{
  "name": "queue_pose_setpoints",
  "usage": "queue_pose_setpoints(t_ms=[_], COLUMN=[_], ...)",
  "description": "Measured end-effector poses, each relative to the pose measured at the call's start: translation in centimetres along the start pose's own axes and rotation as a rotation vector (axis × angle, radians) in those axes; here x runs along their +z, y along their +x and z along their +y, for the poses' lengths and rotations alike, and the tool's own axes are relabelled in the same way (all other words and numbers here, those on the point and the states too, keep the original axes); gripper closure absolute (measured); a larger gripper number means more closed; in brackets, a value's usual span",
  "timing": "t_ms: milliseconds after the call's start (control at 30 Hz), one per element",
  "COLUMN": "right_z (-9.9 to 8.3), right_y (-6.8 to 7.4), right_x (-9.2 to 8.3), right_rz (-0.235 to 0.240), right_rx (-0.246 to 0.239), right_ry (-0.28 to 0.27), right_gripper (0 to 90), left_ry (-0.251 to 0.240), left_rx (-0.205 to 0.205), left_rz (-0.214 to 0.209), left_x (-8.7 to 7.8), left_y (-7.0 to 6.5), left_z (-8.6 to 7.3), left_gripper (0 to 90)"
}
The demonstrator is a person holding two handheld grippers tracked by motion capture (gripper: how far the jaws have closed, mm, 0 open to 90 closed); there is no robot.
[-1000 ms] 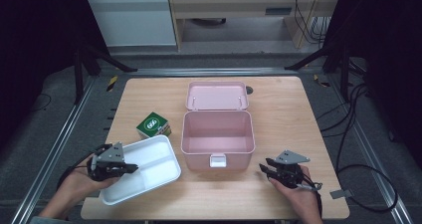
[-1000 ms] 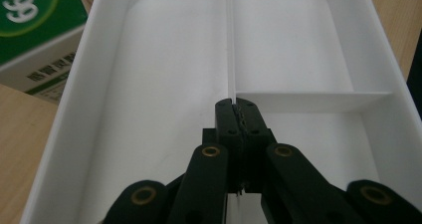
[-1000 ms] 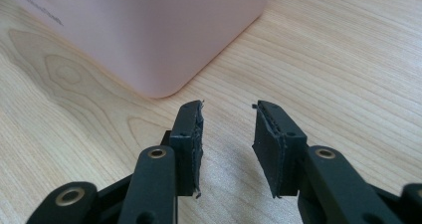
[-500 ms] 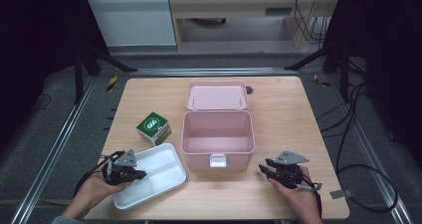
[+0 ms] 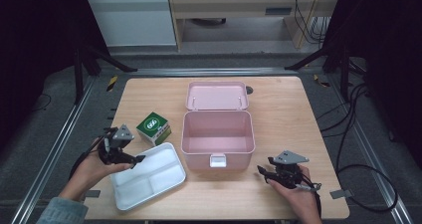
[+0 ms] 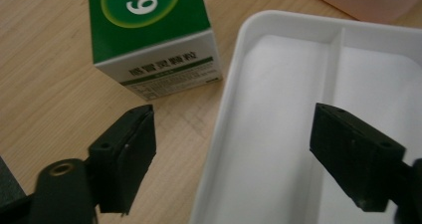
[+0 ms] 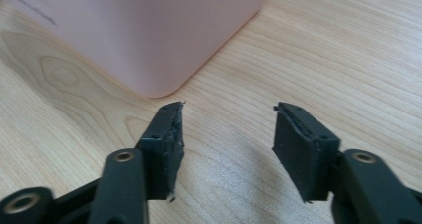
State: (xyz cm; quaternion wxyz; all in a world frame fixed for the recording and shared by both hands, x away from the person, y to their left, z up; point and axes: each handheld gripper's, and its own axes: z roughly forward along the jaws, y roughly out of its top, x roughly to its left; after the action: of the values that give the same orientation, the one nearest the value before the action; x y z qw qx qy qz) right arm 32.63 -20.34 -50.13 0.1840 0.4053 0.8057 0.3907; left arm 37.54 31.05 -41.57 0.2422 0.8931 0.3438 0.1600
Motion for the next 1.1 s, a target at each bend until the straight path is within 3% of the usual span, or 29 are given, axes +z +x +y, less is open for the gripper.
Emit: queue_pose_setpoints(t_ms=[67, 167, 300, 533, 800, 1100], right_z=[0.0, 0.0, 0.0, -0.1, -0.1, -0.2], right_y=[0.0, 0.0, -0.1, -0.1, -0.1, 0.0], right_x=[0.0, 0.0, 0.0, 0.0, 0.1, 0.2], right_rz=[-0.009, -0.018, -0.017, -0.006, 0.006, 0.016], right_rx=[0.006, 0.01, 0.011, 0.015, 0.008, 0.011], right_ry=[-0.001, -0.006, -0.006, -0.006, -0.002, 0.008], right_gripper=[39.2, 36.1, 34.8, 35.5, 36.9, 37.7], left_ry=[-0.004, -0.019, -0.007, 0.029, 0.033, 0.079], left_rx=[-0.019, -0.088, -0.124, -0.133, -0.144, -0.143], left_rz=[0.027, 0.028, 0.039, 0.025, 0.015, 0.017], left_x=[0.3, 0.7, 1.7, 4.0, 5.9, 7.7], left_y=[0.8, 2.1, 3.3, 3.8, 3.8, 4.2], left_z=[0.9, 2.0, 3.3, 4.6, 5.4, 5.6], left_gripper=[11.7, 8.9, 7.5, 6.0, 6.3, 7.3])
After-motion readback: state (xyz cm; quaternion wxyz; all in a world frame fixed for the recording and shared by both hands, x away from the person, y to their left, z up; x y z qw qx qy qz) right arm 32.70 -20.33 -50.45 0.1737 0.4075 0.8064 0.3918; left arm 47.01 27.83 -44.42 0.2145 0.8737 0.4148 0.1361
